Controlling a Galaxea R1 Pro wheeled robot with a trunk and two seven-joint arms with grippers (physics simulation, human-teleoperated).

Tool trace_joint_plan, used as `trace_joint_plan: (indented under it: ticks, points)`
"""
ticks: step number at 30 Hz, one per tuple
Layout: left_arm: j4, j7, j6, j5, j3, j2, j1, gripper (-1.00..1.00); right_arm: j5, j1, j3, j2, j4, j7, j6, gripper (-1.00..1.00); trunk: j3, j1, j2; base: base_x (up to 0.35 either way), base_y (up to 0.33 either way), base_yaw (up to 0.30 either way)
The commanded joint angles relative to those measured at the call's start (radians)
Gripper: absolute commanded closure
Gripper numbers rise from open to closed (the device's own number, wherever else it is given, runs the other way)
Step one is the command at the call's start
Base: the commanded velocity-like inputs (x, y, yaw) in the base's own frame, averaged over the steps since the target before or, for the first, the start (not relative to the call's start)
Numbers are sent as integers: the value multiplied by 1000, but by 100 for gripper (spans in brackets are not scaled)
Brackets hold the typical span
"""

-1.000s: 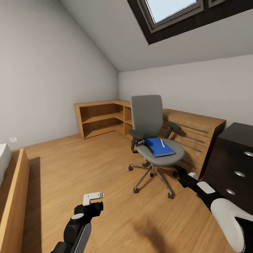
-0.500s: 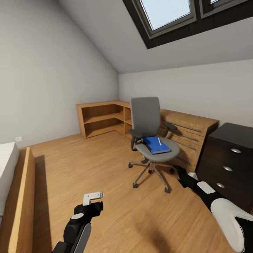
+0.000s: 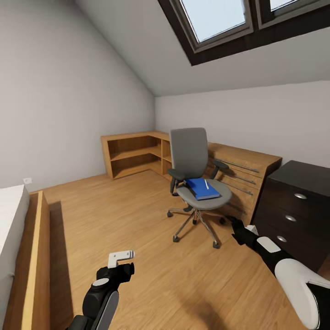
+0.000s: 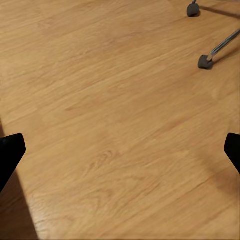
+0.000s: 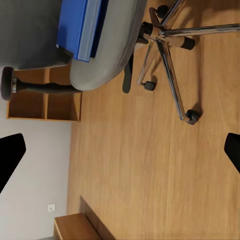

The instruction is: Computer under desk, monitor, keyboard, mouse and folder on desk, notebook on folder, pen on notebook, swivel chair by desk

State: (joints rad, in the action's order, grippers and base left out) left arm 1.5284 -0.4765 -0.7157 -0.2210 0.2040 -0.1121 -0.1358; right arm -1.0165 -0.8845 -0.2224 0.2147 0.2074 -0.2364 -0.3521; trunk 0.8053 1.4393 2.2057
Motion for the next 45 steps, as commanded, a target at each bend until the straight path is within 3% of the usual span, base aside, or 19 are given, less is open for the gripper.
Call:
trace_joint_plan:
  ticks: [1,45]
  points:
    - [1,-10,-2,-11,1,0,-1,-100,-2,-1,-5,0,0,-2,-5,-100,-1,-4,-7,-4,0,0]
    - [4,-6,-2,-13,-6,2,-1,-100,-1,0,-5,0,4,-11,3,-100,-74,-173,-315,0,0,2]
